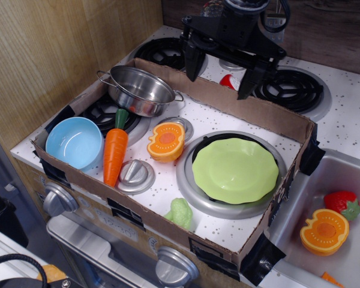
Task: Put carrot on plate
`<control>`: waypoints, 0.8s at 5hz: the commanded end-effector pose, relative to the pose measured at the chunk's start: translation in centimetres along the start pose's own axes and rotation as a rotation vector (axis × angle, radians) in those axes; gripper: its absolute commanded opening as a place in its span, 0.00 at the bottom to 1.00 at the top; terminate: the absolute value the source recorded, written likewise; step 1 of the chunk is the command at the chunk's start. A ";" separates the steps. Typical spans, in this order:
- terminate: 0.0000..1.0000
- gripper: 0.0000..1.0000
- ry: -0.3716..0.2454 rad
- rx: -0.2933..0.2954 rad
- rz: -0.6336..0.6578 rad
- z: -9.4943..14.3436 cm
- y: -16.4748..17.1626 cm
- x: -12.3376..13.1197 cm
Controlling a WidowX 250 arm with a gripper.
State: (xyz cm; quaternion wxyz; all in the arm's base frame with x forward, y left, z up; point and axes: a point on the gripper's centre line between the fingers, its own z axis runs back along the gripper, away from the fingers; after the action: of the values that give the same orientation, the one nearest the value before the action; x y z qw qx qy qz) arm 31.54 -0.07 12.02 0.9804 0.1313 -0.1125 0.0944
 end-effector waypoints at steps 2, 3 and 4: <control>0.00 1.00 -0.045 0.058 0.092 -0.2 5.1 -0.5; 0.00 1.00 -0.061 0.052 0.117 -1.0 6.3 -0.9; 0.00 1.00 -0.037 0.008 0.145 -2.1 7.2 -1.5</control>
State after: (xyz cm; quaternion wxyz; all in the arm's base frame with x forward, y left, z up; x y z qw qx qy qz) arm 28.61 6.89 9.43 0.9723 0.1263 -0.1139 0.1604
